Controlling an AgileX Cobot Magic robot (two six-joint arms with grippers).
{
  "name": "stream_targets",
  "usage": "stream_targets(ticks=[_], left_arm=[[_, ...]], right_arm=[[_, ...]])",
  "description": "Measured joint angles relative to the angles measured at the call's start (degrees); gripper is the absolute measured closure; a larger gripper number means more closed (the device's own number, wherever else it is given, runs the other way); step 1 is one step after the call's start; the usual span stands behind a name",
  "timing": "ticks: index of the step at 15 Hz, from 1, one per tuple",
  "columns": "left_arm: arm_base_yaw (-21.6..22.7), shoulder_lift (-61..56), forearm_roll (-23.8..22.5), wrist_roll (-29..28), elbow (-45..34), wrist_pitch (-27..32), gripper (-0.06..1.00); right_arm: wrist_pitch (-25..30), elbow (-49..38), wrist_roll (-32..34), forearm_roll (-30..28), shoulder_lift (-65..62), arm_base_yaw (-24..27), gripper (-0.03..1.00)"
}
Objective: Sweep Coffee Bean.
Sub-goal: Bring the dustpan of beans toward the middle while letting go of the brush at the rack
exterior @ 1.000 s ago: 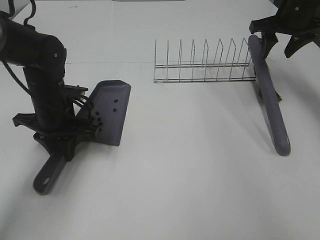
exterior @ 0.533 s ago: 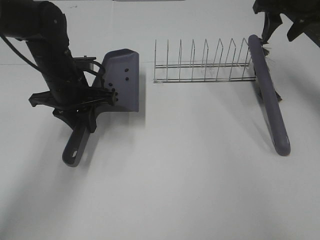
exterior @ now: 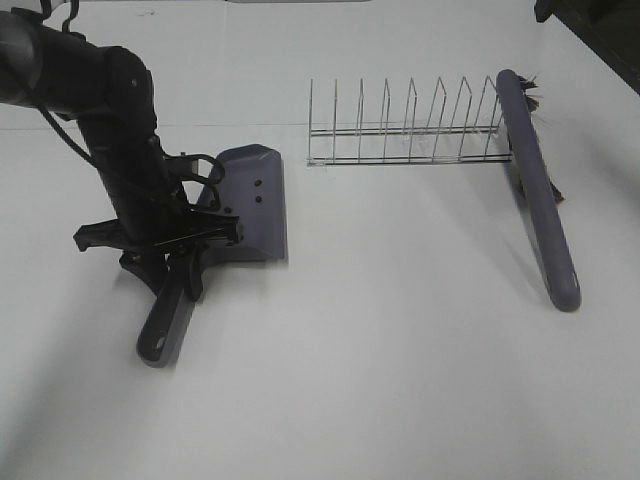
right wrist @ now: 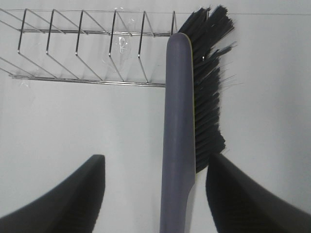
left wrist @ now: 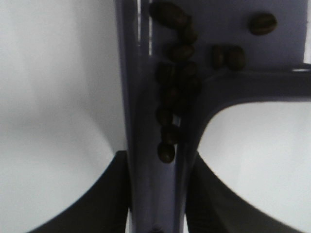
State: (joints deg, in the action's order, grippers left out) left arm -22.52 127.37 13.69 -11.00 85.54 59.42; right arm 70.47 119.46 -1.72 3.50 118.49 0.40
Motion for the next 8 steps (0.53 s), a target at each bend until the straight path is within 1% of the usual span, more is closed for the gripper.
stream_targets(ticks=[3, 4, 5, 7, 8], left_arm=[[0.0, 0.4, 0.06, 0.0, 0.0, -0.23, 0.67], [0.0, 0.4, 0.06, 0.0, 0.0, -0.17, 0.63], [0.0, 0.4, 0.06, 0.0, 0.0, -0.29, 0.57], [0.0, 0.4, 0.0, 0.06, 0.0, -0.34, 0.41], [0.0, 0.34, -0.17, 0.11, 0.0, -0.29, 0.36]], right_arm=[[-0.11, -0.97, 0.0, 1.6, -0.34, 0.0, 0.41], [-0.17, -2.12, 0.0, 1.66, -0.63, 0.0, 0.41], [-0.17, -3.38, 0.0, 1.66, -1.03, 0.0, 0.41], [-0.23, -5.39, 0.11, 1.66, -1.49, 0.0, 0.41], [-0.34, -6.65, 0.46, 1.66, -1.95, 0.0, 0.41]])
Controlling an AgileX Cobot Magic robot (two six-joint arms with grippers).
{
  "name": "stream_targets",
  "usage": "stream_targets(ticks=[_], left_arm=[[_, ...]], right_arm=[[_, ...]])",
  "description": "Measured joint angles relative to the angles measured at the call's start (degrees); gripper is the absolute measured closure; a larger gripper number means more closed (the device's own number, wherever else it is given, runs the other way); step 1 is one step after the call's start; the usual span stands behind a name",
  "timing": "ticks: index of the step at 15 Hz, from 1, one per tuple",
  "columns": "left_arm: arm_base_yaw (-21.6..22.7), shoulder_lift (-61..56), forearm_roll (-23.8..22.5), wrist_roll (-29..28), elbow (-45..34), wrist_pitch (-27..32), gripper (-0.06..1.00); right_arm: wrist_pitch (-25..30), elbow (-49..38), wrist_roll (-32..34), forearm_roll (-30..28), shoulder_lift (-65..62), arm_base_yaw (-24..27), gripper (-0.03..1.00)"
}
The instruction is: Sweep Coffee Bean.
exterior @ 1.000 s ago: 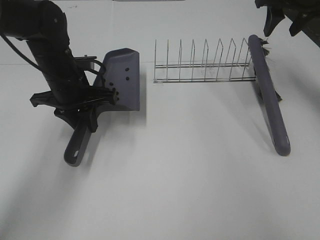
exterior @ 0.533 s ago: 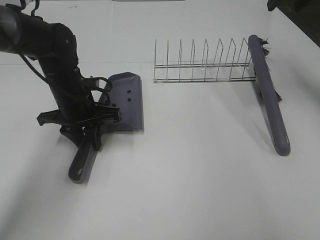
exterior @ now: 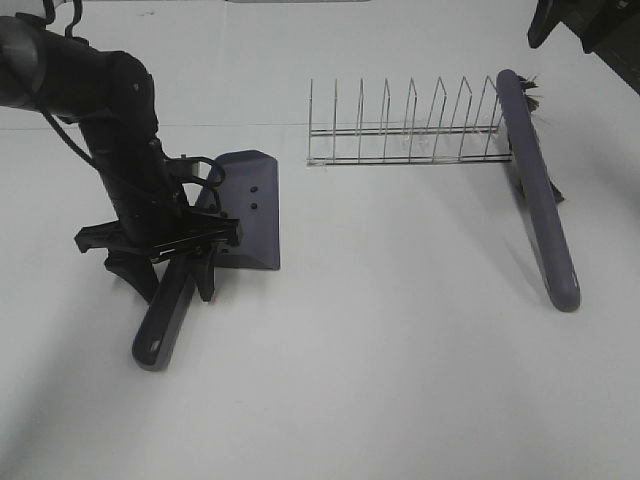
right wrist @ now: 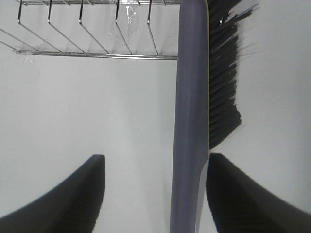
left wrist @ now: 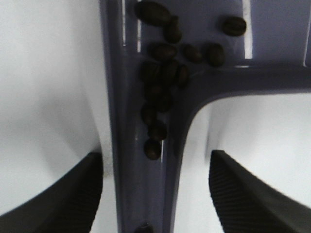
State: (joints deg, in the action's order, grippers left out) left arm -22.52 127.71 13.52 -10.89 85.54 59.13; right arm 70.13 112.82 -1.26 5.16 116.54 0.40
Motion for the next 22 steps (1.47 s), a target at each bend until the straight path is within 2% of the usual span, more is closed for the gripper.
stream_targets(ticks=[5, 9, 11, 12, 13, 19, 22], left_arm=[[0.0, -5.84, -1.89, 0.11, 0.4, 2.12, 0.32], [0.0, -17.7, -10.94, -1.15, 0.63, 9.57, 0.32], [0.0, -24.92, -14.09, -2.52, -0.57, 9.97, 0.32], [0.0, -29.05, -14.55, -2.92, -2.52, 10.14, 0.32], [0.0, -35.12, -14.61, -3.04, -6.36, 10.43, 0.32], [0.0, -64.69, -14.84, -4.18, -31.28, 10.83, 0.32], [0.0, -77.86, -14.95, -4.35, -41.02, 8.48, 0.32]], right_arm=[[-0.17, -8.54, -0.06, 0.11, -6.53, 0.0, 0.41], [-0.17, -23.72, -1.09, 0.11, -18.22, 0.0, 0.41], [-0.23, -33.17, -1.15, 0.11, -25.67, 0.0, 0.41], [-0.23, -37.76, -1.2, 0.11, -29.51, 0.0, 0.41], [-0.29, -47.38, -1.2, 0.11, -38.56, 0.0, 0.41], [-1.2, -69.61, -1.2, 0.11, -68.01, 0.0, 0.41], [-4.47, -76.6, -1.49, -0.23, -81.82, 0.0, 0.41]])
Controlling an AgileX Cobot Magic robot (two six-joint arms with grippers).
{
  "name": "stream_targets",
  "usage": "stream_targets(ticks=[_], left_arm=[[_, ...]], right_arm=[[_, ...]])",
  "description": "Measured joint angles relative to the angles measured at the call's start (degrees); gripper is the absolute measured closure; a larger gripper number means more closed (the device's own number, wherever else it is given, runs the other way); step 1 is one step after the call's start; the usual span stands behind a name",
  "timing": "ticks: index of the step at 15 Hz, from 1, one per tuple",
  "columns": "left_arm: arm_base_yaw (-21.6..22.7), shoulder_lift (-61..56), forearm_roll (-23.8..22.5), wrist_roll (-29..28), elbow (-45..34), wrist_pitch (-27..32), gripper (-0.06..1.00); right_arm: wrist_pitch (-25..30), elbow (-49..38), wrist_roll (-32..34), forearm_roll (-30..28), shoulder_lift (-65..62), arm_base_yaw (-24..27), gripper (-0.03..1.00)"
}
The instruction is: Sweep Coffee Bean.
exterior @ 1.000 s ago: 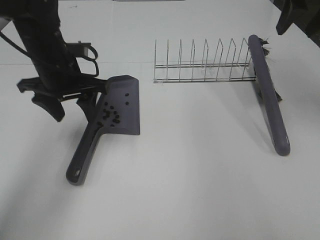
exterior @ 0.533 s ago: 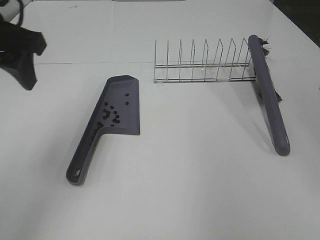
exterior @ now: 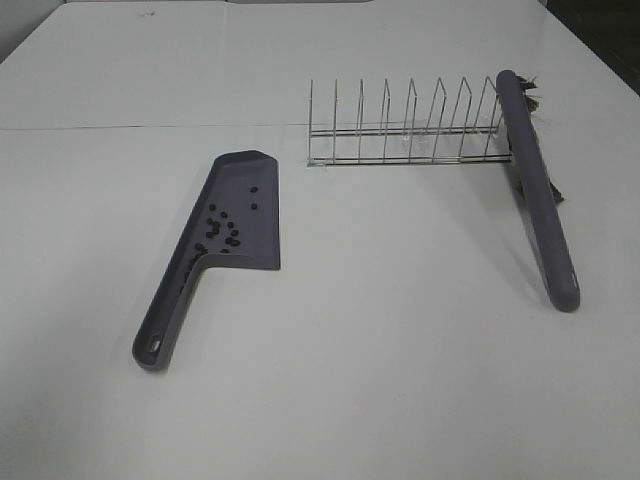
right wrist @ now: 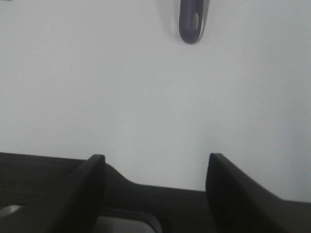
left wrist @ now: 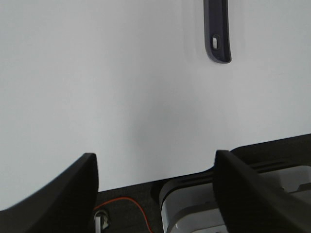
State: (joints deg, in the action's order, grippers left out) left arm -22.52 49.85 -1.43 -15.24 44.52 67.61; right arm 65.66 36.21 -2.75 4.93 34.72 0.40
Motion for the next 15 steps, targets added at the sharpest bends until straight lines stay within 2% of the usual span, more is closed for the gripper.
stream_targets(ticks=[3, 6, 9, 12, 15], left_arm=[[0.0, -14.9, -0.4, 0.46, -8.82, -1.95, 0.32], [0.0, -30.54, -2.86, 3.15, -15.01, -4.93, 0.32], [0.0, -34.89, -3.55, 4.07, -15.53, -6.13, 0.32], [0.0, -35.41, -3.38, 10.83, -15.58, -6.36, 0.32], [0.0, -35.41, -1.43, 13.92, -15.7, -6.36, 0.32]], right_arm=[[-2.01, -3.78, -1.55, -0.06, -14.15, 0.0, 0.41], [-3.72, -7.05, -4.18, -0.06, -25.15, 0.0, 0.41], [-3.78, -7.16, -4.47, -0.06, -26.24, 0.0, 0.41], [-3.84, -7.16, -5.73, 0.06, -26.24, 0.0, 0.41], [-3.84, -7.16, -5.73, 0.11, -26.24, 0.0, 0.41]])
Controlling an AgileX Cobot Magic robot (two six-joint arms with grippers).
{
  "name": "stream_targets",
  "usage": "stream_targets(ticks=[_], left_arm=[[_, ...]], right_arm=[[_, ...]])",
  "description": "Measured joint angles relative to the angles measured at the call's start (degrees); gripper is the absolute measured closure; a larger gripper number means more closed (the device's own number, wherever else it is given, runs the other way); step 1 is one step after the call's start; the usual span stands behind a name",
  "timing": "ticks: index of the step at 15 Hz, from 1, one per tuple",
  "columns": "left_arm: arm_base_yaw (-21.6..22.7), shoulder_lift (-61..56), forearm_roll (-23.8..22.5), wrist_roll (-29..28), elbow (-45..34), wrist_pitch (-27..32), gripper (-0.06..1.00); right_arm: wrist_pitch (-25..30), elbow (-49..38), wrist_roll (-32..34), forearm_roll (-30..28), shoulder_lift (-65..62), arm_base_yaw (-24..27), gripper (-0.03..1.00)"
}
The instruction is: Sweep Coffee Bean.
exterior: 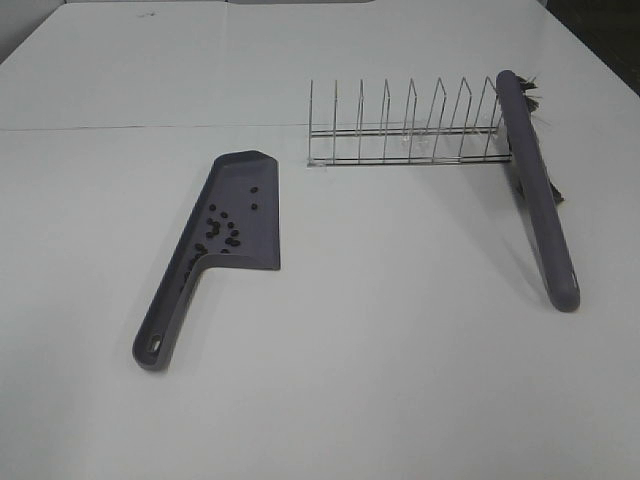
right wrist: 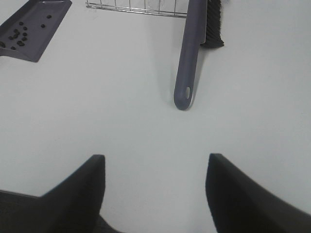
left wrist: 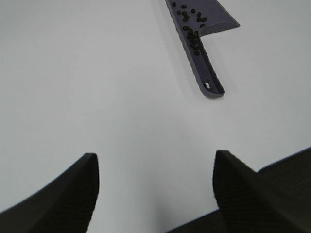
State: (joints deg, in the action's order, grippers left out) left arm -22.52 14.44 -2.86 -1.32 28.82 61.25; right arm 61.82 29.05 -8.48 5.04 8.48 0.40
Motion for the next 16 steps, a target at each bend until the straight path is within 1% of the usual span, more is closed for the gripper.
stream_targets(ticks=[12, 13, 14, 16], left_arm=[[0.0, -0.06, 0.06, 0.23, 0.0, 0.0, 0.32], [0.57, -0.69, 0.06, 0.29, -0.06, -0.11, 0.32], [2.75, -1.66, 0.06, 0.34, -0.11, -0.17, 0.32], [9.74, -4.24, 0.0, 0.4, -0.17, -0.17, 0.32]], right_arm=[[0.0, 0.0, 0.0, 0.0, 0.0, 0.0, 0.41], [0.0, 0.0, 0.0, 0.0, 0.0, 0.0, 0.41], [0.0, 0.0, 0.0, 0.0, 0.0, 0.0, 0.41], [0.0, 0.0, 0.0, 0.0, -0.17, 0.0, 0.41]])
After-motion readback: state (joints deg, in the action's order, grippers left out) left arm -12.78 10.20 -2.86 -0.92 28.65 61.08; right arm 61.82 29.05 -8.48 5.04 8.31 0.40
